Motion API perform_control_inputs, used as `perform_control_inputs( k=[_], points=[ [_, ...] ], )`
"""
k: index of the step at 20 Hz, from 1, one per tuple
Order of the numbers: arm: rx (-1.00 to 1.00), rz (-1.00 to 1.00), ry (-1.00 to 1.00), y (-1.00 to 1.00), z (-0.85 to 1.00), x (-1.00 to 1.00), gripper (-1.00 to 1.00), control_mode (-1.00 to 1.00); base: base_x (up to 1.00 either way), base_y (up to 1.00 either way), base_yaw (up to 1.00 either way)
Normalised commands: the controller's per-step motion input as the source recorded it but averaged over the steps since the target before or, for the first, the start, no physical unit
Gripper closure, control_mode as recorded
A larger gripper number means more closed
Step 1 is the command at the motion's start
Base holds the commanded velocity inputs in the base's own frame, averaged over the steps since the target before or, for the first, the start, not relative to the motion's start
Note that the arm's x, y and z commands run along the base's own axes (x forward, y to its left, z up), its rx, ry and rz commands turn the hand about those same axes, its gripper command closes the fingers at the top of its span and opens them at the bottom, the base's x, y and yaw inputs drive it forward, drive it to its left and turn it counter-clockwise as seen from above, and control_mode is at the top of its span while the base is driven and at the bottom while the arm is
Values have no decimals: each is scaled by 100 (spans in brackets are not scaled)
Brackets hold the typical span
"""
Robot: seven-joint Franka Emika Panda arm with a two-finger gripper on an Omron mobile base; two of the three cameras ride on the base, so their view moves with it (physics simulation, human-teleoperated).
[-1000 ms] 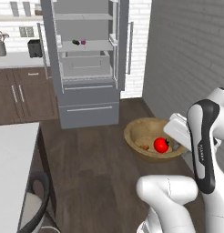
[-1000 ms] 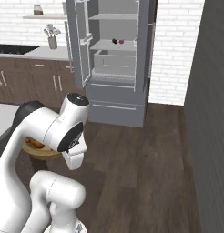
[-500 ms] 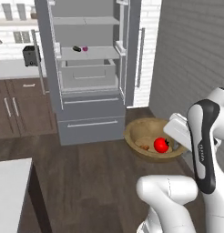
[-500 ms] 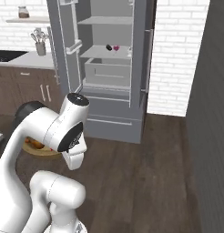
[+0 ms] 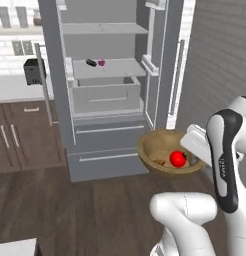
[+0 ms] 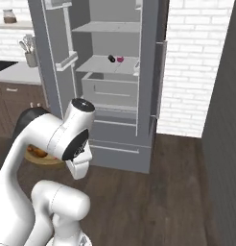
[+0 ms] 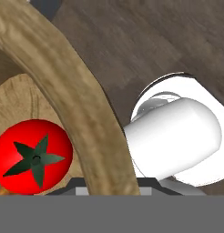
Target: Pick the chicken drumstick and tomato from their plates and place them in the bowl. Then put the bowl in the fridge.
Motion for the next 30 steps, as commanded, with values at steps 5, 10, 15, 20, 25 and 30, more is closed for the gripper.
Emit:
perform_control_inputs(
  k=[5,10,15,20,25,30],
  points=[
    [0,0,0,0,0,0,100,100,100,55,-2],
    [0,0,0,0,0,0,100,100,93,14,-3],
    [0,0,0,0,0,0,100,100,73,16,-2],
    [0,0,0,0,0,0,100,100,67,4,0],
    [0,0,0,0,0,0,100,100,37,13,0],
    [0,0,0,0,0,0,100,100,31,7,0]
  ],
)
